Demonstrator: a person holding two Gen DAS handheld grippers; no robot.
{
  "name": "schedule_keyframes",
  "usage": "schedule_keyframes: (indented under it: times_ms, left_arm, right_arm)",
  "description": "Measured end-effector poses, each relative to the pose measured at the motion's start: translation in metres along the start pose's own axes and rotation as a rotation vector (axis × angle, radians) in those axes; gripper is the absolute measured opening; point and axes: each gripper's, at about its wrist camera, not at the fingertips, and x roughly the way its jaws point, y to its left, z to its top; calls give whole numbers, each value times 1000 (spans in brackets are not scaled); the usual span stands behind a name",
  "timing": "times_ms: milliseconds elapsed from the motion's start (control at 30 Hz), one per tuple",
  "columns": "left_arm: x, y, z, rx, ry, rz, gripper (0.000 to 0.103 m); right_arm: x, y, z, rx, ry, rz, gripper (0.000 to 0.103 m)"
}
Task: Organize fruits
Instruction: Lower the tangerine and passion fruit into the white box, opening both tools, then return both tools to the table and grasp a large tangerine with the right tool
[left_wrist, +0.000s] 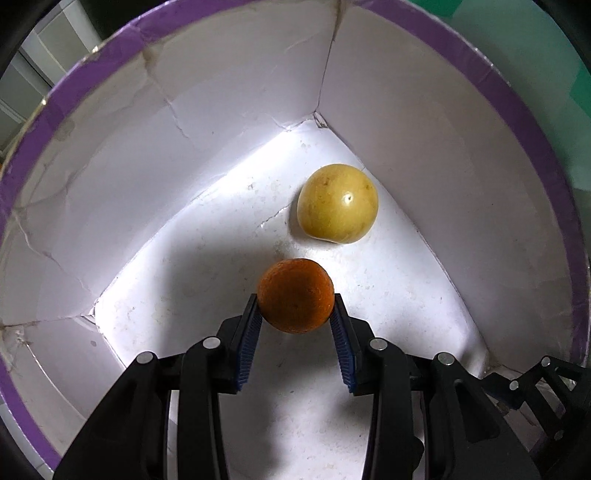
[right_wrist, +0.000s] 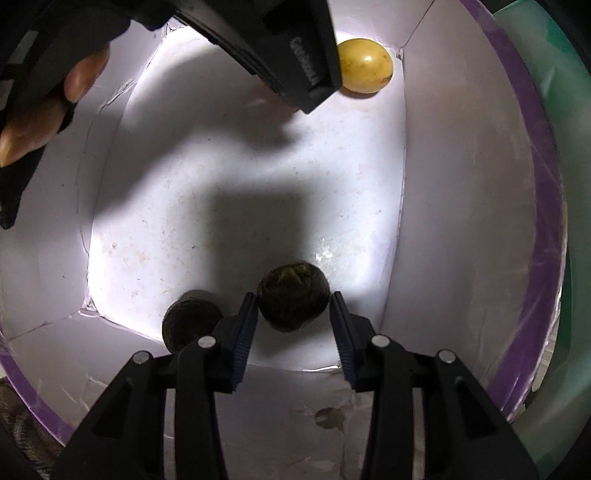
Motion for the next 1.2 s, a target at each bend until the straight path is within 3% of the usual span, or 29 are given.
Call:
schedule_keyframes:
  times_ms: [167,267,400,467,533,600,633,667,733,833,933,1000,1133,1200]
  left_arm:
    - [-1,7,-4,-23,-18,-6,38]
    - [-16,11,-1,-65,-59,-34,60]
    - [-62,19,-9,-103,-160,-64,71]
    - [-100,19,-14,-121,-237,-26,71]
    - [-161,10,-18,-99,-376,8,74]
    - [-217,-4,-16,-72,-518,52,88]
    - [-249,-18,-17,-58,-611,60,89]
    - [-277,-35,-17,-35,-691,46,89]
    - [-309,-72,-13,21,-777,-15,90]
    - [-338,-149,-12,168,-854,-197,92]
    - [-326,-224,0,285,-837,-305,92]
    - [-301,-281,11,367,-765,-364,92]
    - [-246,-380,51,433,-578,-460,92]
    - [-215,-406,70,436,-519,-456,92]
  right_arm:
    - [-12,9,-8,-20,-58,27,68]
    - [-25,22,-16,-42,-107,8,77]
    - [-69,28,-35,-55,-253,30,77]
    - [-109,28,-52,-56,-379,27,77]
    - [-160,17,-72,-38,-524,1,77]
    - [-200,5,-97,-5,-650,-49,83]
    - [-225,-5,-116,33,-731,-78,84]
    - [-246,-19,-134,80,-795,-101,86]
    - [-276,-49,-168,182,-890,-148,89]
    - [-307,-97,-236,378,-991,-240,95]
    - [-314,-154,-296,593,-1003,-291,97]
    - [-310,-190,-332,705,-981,-303,97]
    - [-291,-288,-390,916,-869,-353,97]
    - [-276,-349,-410,1018,-766,-407,97]
